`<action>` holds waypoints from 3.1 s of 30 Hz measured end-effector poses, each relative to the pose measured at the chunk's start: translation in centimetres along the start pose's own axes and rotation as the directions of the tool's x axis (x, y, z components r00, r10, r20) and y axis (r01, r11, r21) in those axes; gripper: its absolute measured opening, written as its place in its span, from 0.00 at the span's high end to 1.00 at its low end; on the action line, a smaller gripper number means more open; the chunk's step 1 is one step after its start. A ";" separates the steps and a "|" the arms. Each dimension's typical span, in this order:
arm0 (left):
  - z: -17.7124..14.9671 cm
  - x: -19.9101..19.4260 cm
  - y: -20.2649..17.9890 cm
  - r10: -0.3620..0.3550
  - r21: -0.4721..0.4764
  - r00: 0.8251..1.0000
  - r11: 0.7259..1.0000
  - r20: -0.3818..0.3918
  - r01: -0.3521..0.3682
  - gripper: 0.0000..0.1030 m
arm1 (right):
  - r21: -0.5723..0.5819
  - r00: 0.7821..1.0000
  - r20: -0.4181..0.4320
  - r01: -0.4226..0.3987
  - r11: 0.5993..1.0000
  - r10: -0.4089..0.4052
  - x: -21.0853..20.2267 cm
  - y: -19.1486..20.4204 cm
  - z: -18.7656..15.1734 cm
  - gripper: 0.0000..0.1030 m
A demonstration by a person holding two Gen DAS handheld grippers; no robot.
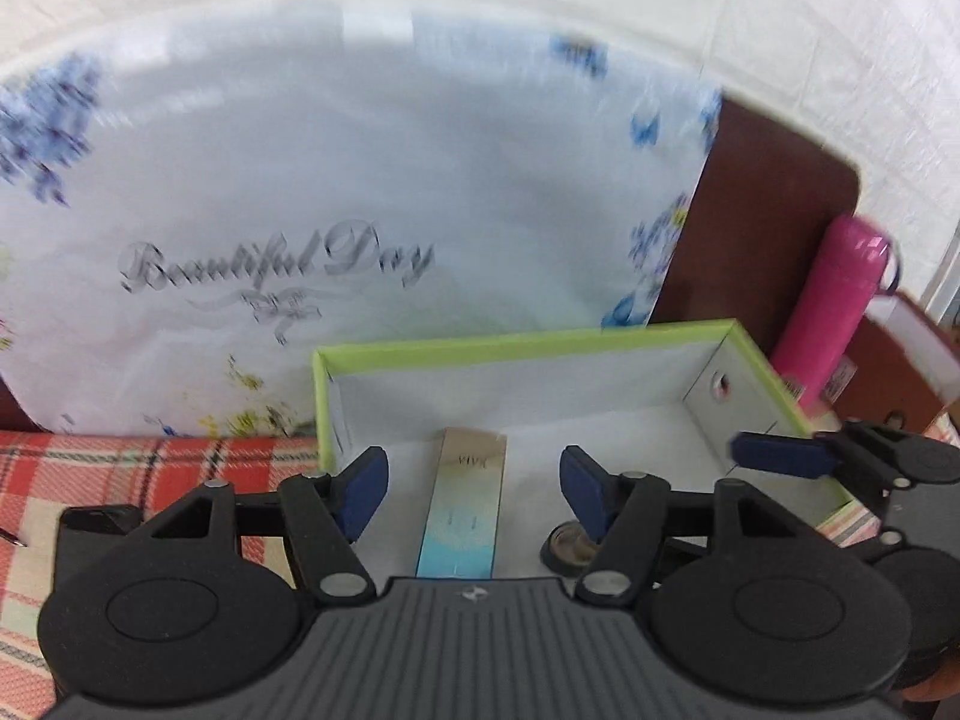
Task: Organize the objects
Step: 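Carry the VIVX box and tape roll into the lime-green box and release both, then return both tools to the pile and approach the white glove, then grasp the white glove with the left tool while the right tool grasps the blue square box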
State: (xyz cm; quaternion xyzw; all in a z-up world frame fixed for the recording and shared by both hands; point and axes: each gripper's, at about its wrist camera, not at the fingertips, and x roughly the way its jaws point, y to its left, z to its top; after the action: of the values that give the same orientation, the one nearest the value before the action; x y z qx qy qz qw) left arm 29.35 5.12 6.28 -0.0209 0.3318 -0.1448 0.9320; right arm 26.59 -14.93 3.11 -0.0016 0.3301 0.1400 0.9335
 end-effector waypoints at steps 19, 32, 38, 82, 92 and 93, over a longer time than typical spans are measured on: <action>-15.1 -16.6 -7.0 -0.050 -0.058 0.969 0.996 0.242 0.066 0.04 | 0.189 0.981 0.193 -0.065 0.980 0.028 -18.9 1.4 -12.1 0.00; -24.2 -16.9 -7.6 0.039 -0.091 0.999 0.995 0.037 -0.035 0.04 | 0.317 0.990 0.141 -0.039 0.947 -0.006 -19.7 0.9 -21.4 0.00; -26.6 -16.6 -7.0 0.072 -0.168 0.996 0.983 -0.046 -0.079 0.04 | 0.233 0.992 0.109 -0.081 0.969 0.057 -19.0 2.1 -21.9 0.00; -26.1 -15.5 -4.8 -0.099 -0.100 0.985 0.991 -0.142 0.085 0.77 | -0.169 0.997 0.056 0.071 0.983 -0.062 -12.0 1.5 -17.6 0.31; -26.5 -15.2 -7.5 -0.192 -0.066 0.970 0.981 -0.152 0.184 0.77 | 0.015 1.000 -0.006 -0.005 1.000 0.005 -18.9 4.1 -21.4 0.38; -26.5 -15.1 -7.8 -0.185 -0.057 0.971 0.982 -0.151 0.179 0.77 | 0.028 1.000 -0.009 -0.021 0.999 0.021 -19.3 4.2 -21.7 0.38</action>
State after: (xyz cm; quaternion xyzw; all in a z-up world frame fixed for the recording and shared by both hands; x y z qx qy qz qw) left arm -0.33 3.42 -4.05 -0.0598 0.4030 -0.2236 0.8854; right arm -2.25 -18.00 -1.54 0.0142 0.3365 0.1451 0.9303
